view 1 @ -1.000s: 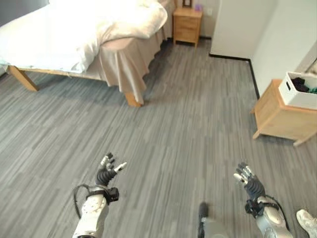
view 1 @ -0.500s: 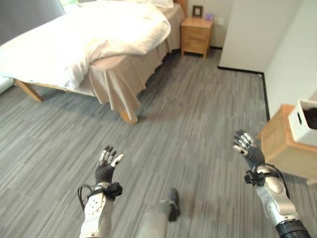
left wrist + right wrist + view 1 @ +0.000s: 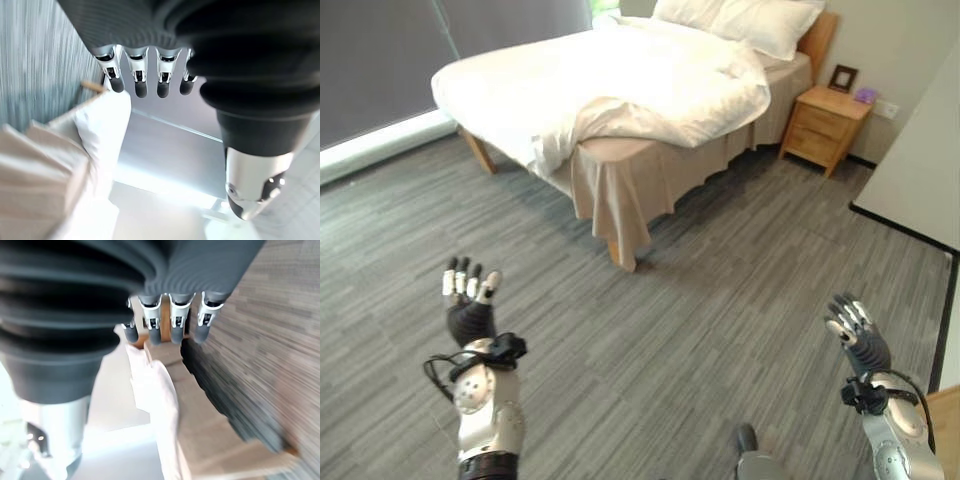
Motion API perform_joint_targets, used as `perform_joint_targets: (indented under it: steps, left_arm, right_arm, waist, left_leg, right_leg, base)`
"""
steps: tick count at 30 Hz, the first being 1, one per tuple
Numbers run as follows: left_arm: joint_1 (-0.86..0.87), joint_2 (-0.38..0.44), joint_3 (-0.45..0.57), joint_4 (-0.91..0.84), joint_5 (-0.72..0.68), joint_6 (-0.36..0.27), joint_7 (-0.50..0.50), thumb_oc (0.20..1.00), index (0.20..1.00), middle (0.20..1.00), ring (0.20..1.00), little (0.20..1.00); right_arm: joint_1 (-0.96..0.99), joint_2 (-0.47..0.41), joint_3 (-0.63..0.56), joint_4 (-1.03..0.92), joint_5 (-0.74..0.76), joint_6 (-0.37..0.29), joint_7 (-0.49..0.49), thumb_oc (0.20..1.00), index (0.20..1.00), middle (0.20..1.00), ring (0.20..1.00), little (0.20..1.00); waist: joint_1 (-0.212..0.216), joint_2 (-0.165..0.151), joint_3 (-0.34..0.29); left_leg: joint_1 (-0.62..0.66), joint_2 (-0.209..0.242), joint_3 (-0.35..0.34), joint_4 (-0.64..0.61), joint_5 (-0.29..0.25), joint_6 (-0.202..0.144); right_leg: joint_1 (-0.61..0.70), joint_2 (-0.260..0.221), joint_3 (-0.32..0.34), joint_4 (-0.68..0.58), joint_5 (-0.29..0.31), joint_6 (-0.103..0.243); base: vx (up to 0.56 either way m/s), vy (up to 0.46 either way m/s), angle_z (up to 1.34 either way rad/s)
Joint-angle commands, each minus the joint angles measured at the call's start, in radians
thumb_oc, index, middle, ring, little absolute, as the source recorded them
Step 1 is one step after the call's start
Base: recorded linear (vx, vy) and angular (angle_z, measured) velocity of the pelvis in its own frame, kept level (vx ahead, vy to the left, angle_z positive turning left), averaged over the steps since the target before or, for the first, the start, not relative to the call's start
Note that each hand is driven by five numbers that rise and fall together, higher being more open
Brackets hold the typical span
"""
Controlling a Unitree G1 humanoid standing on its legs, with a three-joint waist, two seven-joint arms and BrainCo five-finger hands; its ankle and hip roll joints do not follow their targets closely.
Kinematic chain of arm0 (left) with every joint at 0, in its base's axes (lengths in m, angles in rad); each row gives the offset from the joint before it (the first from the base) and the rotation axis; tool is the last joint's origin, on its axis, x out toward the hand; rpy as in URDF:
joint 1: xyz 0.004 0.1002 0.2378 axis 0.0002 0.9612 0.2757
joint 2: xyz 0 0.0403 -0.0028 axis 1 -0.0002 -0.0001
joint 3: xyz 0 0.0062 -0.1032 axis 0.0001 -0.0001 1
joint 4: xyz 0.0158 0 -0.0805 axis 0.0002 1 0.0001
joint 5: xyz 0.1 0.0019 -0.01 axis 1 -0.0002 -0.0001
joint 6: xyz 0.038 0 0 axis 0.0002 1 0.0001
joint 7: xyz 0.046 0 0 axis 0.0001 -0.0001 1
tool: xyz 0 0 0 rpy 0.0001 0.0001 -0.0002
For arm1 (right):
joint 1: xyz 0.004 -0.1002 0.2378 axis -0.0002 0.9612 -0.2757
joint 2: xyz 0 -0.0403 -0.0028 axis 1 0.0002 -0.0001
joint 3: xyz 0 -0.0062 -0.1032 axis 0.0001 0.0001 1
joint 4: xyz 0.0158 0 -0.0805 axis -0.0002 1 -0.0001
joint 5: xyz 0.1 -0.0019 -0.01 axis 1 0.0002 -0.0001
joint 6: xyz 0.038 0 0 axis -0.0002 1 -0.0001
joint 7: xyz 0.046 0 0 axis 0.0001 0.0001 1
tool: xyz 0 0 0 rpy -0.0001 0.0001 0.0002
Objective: Making the bed.
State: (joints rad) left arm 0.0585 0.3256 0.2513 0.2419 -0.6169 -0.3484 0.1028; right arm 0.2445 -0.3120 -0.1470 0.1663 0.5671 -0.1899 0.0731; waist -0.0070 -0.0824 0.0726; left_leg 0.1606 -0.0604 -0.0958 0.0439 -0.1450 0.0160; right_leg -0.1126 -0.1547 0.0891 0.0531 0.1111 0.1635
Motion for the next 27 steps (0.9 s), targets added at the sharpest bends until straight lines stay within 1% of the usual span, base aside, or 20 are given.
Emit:
perform_joint_targets:
  steps: [1,5,8,10,14,22,23,24,25,27]
  left_arm:
    - [-0.041,0.007,-0.027,-0.043,0.014,-0.044,-0.044,1.000,1.000,1.000,1.000,1.000]
    - [-0.034,0.013,-0.053,0.004,0.025,-0.024,-0.050,1.000,1.000,1.000,1.000,1.000]
    - [-0.019,0.007,-0.054,0.000,0.012,-0.018,-0.065,1.000,1.000,1.000,1.000,1.000]
    - [-0.005,0.003,-0.049,0.000,0.011,-0.015,-0.067,1.000,1.000,1.000,1.000,1.000]
    - [-0.008,0.004,-0.049,0.003,0.013,-0.016,-0.063,1.000,1.000,1.000,1.000,1.000]
    - [-0.009,-0.004,-0.064,0.002,0.012,-0.012,-0.062,1.000,1.000,1.000,1.000,1.000]
    - [-0.023,-0.002,-0.163,-0.034,0.081,0.031,-0.025,1.000,1.000,1.000,1.000,1.000]
    - [-0.014,-0.004,-0.168,-0.030,0.082,0.034,-0.032,1.000,1.000,1.000,1.000,1.000]
    - [-0.005,0.001,-0.173,-0.024,0.103,0.039,-0.024,1.000,1.000,1.000,1.000,1.000]
    - [-0.003,0.013,-0.153,-0.024,0.114,0.038,-0.010,1.000,1.000,1.000,1.000,1.000]
  right_arm:
    - [-0.095,-0.056,-0.037,-0.050,0.016,-0.063,0.008,1.000,1.000,1.000,1.000,1.000]
    - [-0.121,-0.078,-0.035,-0.041,0.019,-0.065,0.004,1.000,1.000,1.000,1.000,1.000]
    - [-0.124,-0.063,-0.031,-0.050,0.053,-0.063,0.015,1.000,1.000,1.000,1.000,1.000]
    - [-0.110,-0.052,-0.034,-0.054,0.048,-0.068,0.020,1.000,1.000,1.000,1.000,1.000]
    - [-0.100,-0.034,-0.035,-0.046,0.047,-0.077,0.010,1.000,1.000,1.000,1.000,1.000]
    - [-0.102,-0.035,-0.021,-0.046,0.015,-0.074,-0.005,1.000,1.000,1.000,1.000,1.000]
    - [-0.118,-0.036,-0.043,-0.003,0.032,-0.116,-0.084,1.000,1.000,1.000,1.000,1.000]
    - [-0.122,-0.042,-0.051,0.002,0.015,-0.115,-0.098,1.000,1.000,1.000,1.000,1.000]
    - [-0.135,-0.032,-0.043,0.015,0.045,-0.116,-0.095,1.000,1.000,1.000,1.000,1.000]
    - [-0.140,-0.041,-0.017,0.025,0.036,-0.099,-0.080,1.000,1.000,1.000,1.000,1.000]
  waist:
    - [-0.016,0.012,-0.003]
    - [-0.015,0.023,0.003]
    - [-0.012,0.025,0.008]
    - [-0.016,0.029,0.008]
    - [-0.024,0.034,0.010]
    - [-0.027,0.041,0.002]
    - [-0.055,0.076,0.016]
    - [-0.055,0.074,0.011]
    - [-0.059,0.074,0.007]
    - [-0.064,0.073,0.005]
  left_leg:
    - [-0.102,0.055,0.147,-0.069,0.151,-0.002]
    - [-0.107,0.070,0.141,-0.072,0.155,-0.015]
    - [-0.094,0.078,0.143,-0.082,0.156,-0.020]
    - [-0.086,0.082,0.141,-0.084,0.155,-0.023]
    - [-0.080,0.089,0.143,-0.090,0.155,-0.029]
    - [-0.070,0.093,0.152,-0.106,0.173,-0.035]
    - [-0.054,0.127,0.241,-0.117,0.151,-0.047]
    - [-0.048,0.126,0.244,-0.120,0.150,-0.045]
    - [-0.035,0.124,0.251,-0.122,0.145,-0.043]
    - [-0.024,0.124,0.257,-0.124,0.140,-0.041]
  right_leg:
    - [0.103,0.028,-0.054,-0.038,-0.020,0.000]
    - [0.121,0.054,-0.066,-0.065,-0.049,-0.024]
    - [0.136,0.066,-0.065,-0.073,-0.057,-0.034]
    - [0.138,0.075,-0.065,-0.067,-0.066,-0.042]
    - [0.140,0.086,-0.061,-0.063,-0.075,-0.049]
    - [0.148,0.095,-0.057,-0.076,-0.067,-0.052]
    - [0.060,-0.021,-0.235,0.003,-0.023,-0.010]
    - [0.069,-0.021,-0.234,-0.001,-0.018,-0.008]
    - [0.082,-0.023,-0.228,-0.002,-0.024,-0.009]
    - [0.085,-0.024,-0.221,0.002,-0.025,-0.010]
  base:
    - [0.11,-0.131,0.55]
    - [0.05,-0.100,0.07]
    - [0.04,-0.054,-0.07]
    - [0.06,-0.041,-0.16]
    - [0.03,-0.019,-0.07]
    - [-0.01,-0.002,-0.02]
    - [0.00,0.000,0.00]
    - [0.04,0.016,-0.09]
    - [0.04,0.022,-0.11]
    - [0.03,0.015,-0.10]
